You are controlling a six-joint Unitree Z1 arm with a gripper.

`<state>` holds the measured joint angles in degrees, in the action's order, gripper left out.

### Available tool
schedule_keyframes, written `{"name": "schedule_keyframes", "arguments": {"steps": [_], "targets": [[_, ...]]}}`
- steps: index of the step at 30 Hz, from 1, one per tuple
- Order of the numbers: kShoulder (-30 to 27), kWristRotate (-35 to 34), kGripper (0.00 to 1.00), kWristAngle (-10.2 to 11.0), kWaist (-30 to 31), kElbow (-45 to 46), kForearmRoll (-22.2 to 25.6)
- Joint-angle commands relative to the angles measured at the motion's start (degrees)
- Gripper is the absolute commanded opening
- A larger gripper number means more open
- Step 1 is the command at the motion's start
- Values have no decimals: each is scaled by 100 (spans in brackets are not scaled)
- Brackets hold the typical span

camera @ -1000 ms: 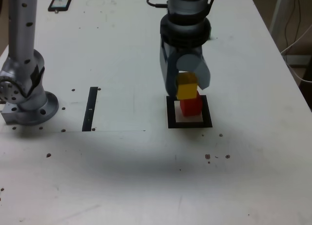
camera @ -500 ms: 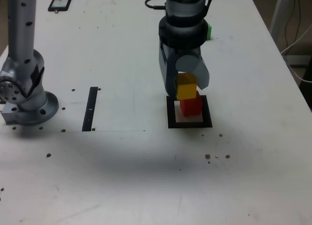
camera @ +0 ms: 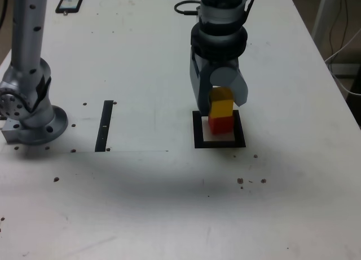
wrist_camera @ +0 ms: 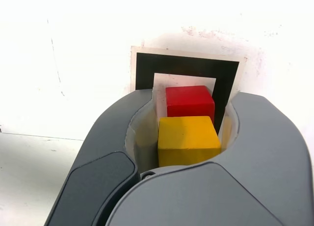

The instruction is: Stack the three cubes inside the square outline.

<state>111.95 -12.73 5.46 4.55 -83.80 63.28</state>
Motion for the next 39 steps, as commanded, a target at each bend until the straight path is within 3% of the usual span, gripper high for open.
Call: {"name": "schedule_keyframes", "arguments": {"steps": [1, 5, 15, 25, 30, 39], "targets": [[74, 60, 38, -62, -23, -1, -9], [131, 187, 49, -148, -48, 47, 4], [111, 297, 73, -48, -59, 29, 34], [-6, 430, 85, -52, -175, -84, 26], [-22, 554, 93, -154, -302, -80, 81], [-398, 1145, 99, -283, -1021, -105, 526]]}}
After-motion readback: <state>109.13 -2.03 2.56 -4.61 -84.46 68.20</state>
